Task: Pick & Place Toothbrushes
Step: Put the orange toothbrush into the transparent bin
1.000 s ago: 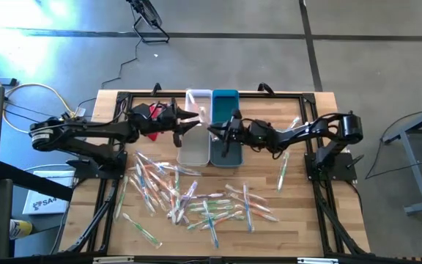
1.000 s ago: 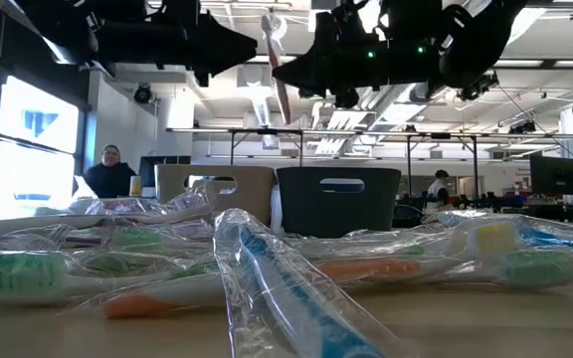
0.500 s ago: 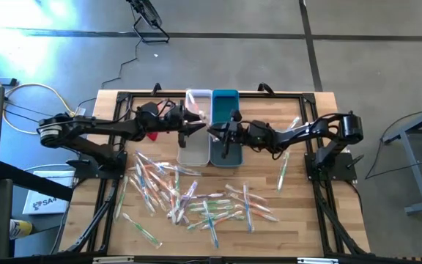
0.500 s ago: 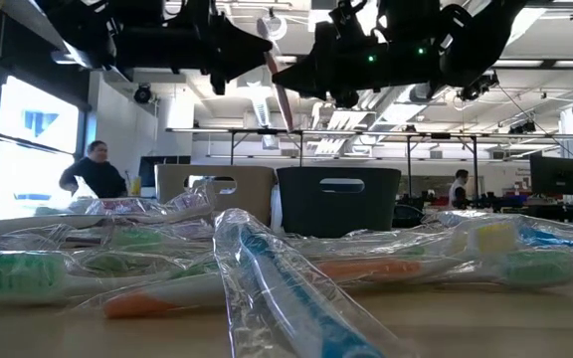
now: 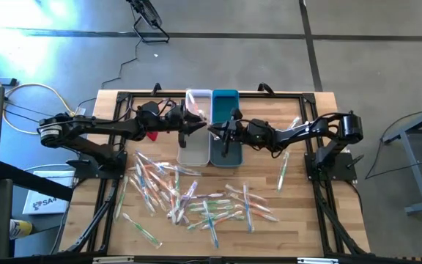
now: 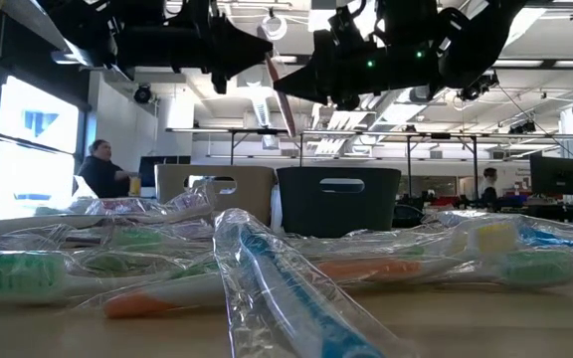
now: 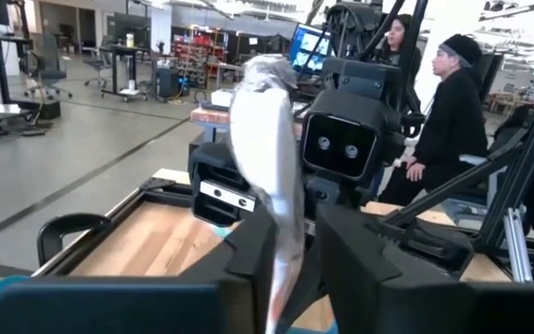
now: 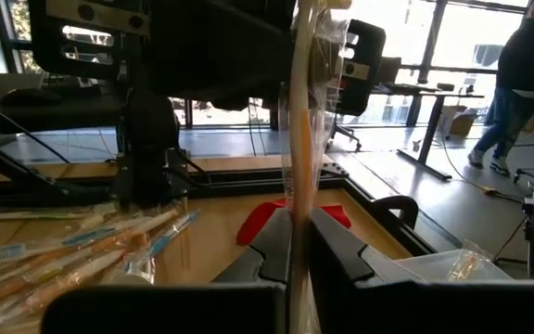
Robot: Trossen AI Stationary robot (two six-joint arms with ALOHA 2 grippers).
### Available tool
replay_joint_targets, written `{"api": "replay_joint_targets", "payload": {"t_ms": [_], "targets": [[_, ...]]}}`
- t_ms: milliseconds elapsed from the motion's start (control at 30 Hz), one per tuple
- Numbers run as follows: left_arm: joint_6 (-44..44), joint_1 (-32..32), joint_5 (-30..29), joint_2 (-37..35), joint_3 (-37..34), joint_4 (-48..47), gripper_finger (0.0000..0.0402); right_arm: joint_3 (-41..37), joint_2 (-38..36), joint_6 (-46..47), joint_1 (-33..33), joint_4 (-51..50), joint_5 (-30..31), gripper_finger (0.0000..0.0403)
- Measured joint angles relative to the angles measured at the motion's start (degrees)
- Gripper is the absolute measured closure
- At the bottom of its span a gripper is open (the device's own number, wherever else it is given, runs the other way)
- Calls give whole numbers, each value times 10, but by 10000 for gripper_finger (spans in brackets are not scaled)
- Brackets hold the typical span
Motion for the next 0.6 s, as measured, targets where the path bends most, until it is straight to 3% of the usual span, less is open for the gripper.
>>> {"api": "replay_joint_targets", "payload": {"t_ms": [200,300,600], "targets": [[0,0,0,0,0,0,386,0,0,-1,0,0,-1,391],[1,0,0,0,0,-3,392,0,0,-1,0,-4,-2,381],[21,29,16,0,0,-13,396,0,0,-3,6,-18,4,289]]}}
